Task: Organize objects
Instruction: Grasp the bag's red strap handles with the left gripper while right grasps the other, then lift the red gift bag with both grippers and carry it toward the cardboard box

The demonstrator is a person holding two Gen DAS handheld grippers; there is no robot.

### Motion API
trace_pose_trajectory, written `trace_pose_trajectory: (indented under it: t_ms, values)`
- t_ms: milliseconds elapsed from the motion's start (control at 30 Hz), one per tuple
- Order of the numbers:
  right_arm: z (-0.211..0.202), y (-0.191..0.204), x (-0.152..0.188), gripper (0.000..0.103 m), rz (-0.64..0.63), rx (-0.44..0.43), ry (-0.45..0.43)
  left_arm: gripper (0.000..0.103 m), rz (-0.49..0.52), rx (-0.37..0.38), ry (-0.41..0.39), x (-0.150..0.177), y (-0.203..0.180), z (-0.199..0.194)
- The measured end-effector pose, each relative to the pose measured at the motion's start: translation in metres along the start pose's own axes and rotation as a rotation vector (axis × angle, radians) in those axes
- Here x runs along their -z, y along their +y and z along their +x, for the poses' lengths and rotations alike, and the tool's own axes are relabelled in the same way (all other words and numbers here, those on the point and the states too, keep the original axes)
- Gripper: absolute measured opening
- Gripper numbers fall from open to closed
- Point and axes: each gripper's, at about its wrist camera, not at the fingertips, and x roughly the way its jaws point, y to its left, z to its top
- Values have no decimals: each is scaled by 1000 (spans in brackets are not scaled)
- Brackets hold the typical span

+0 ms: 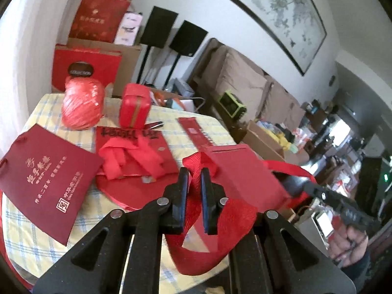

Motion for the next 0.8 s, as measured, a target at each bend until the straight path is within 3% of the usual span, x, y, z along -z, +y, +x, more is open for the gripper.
trace_pose_trajectory:
  t_ms: [233,433,800]
  values:
    - [-28,7,-44,6,36,-139,-102,8,54,1,-88,-11,-29,-27]
    - [-52,36,-76,6,-40,-165,-178,8,70,-1,-150,-22,-51,-51]
    - [-71,76,-89,6,-121,-237,-239,8,85,-123,-222,-37,-83,-90]
